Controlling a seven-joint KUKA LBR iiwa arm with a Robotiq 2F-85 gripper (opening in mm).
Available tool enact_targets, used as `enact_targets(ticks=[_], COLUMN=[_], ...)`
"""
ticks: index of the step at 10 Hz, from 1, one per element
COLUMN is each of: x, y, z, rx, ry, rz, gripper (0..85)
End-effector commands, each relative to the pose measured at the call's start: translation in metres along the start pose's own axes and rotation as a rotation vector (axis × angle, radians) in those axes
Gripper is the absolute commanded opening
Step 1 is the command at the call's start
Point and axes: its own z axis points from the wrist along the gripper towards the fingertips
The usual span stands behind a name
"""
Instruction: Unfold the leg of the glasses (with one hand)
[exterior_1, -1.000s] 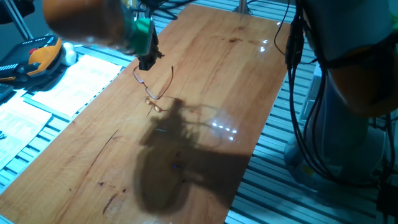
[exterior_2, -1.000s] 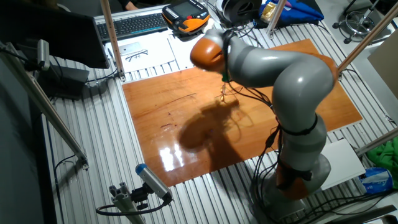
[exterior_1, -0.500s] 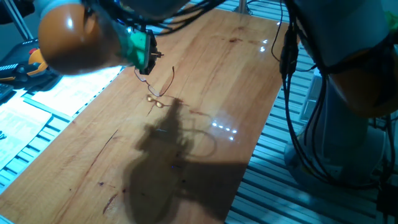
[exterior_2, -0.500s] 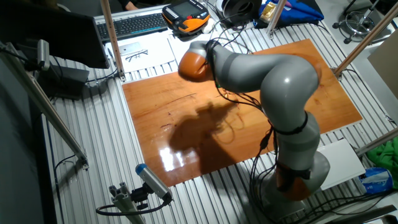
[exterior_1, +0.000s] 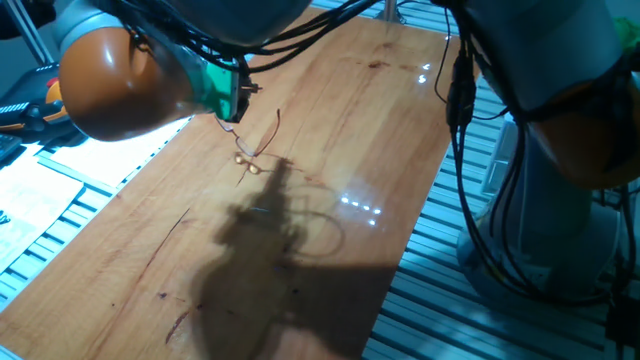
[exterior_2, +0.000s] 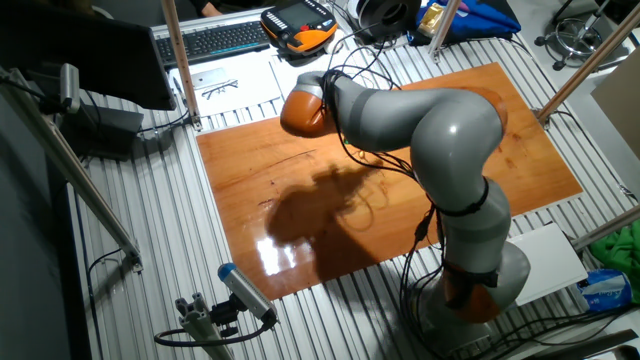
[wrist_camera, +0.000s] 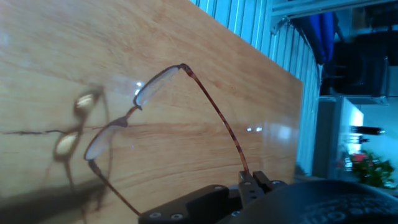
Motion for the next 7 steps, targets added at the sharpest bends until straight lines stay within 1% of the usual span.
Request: enact_targets(ticks=[1, 2, 4, 7], x=[-0.002, -0.005, -0.011, -0.022], y=[0.001, 0.004, 0.008, 0.02], z=[0.0, 0.003, 0.006, 0.012], rx=[0.006, 0.02, 0.028, 0.018], ry=[0.0, -0.005, -0.007, 0.002], rz=[-0.004, -0.01, -0.011, -0.006], gripper=[0.0, 0.0, 0.0, 0.0])
